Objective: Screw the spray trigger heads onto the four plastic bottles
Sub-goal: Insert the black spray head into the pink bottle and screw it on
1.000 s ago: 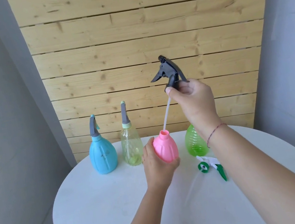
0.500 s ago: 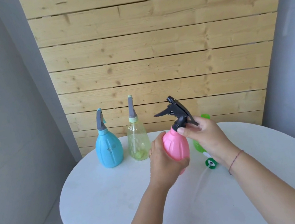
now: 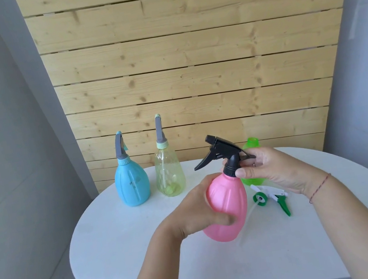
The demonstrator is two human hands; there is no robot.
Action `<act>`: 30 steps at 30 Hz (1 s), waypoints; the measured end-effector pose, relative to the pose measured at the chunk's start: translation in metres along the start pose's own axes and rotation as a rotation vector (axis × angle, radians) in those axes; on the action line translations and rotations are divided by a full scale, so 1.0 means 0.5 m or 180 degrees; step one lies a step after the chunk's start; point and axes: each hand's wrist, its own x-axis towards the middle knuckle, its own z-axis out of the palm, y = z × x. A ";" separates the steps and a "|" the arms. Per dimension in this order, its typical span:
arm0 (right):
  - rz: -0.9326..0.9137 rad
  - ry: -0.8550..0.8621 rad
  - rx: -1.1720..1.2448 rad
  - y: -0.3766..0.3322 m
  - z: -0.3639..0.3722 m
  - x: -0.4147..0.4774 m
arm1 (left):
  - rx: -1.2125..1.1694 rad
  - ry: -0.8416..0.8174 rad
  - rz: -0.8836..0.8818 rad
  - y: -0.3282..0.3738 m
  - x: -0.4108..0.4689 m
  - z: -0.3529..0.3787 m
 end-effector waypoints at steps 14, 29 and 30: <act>-0.0042 0.0259 0.0010 -0.003 0.026 0.009 | -0.0333 -0.0095 -0.0002 -0.010 -0.001 -0.015; -0.0292 0.0775 0.0300 0.022 0.091 0.039 | -0.0409 0.1175 0.0126 -0.007 0.025 0.032; -0.0340 0.0859 0.0280 0.022 0.092 0.040 | -0.0354 0.1266 0.0158 -0.005 0.026 0.037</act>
